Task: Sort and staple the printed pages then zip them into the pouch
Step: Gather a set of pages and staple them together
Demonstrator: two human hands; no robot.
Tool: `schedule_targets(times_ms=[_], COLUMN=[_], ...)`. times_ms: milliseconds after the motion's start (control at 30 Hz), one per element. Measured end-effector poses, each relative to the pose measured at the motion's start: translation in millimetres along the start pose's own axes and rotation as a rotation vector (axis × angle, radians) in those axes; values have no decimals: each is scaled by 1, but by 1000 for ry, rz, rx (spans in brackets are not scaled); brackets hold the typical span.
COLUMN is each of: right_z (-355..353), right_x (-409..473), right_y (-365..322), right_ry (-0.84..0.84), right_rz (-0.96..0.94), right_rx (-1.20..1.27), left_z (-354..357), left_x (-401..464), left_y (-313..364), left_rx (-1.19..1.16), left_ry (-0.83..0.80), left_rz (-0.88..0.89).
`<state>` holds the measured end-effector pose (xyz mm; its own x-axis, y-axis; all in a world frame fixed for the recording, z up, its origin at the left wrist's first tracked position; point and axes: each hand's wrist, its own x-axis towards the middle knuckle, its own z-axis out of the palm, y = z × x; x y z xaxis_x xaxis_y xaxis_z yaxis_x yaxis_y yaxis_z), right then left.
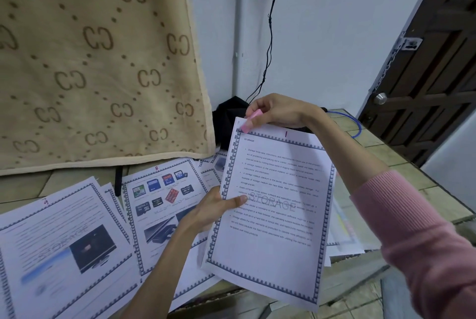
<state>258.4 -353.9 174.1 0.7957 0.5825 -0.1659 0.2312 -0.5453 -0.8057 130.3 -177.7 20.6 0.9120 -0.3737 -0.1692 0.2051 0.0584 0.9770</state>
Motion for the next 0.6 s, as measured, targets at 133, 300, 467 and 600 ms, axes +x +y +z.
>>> schedule_targets(times_ms=[133,300,467,600], right_z=[-2,-2,0,3], right_x=[5,6,10,10], right_y=[8,11,13,10], right_ry=[10,-31,-38,-13], right_rz=[17,25,7,6], right_rx=[-52,39,-25,-122], left_z=[-1,-4,-7,-8], left_x=[-2,-4,-5,-4], left_y=[1,3,4,5], left_rx=[18,46,95,115], left_ry=[-21,-26,-41,-42], left_rz=[-9,-28,-47,-57])
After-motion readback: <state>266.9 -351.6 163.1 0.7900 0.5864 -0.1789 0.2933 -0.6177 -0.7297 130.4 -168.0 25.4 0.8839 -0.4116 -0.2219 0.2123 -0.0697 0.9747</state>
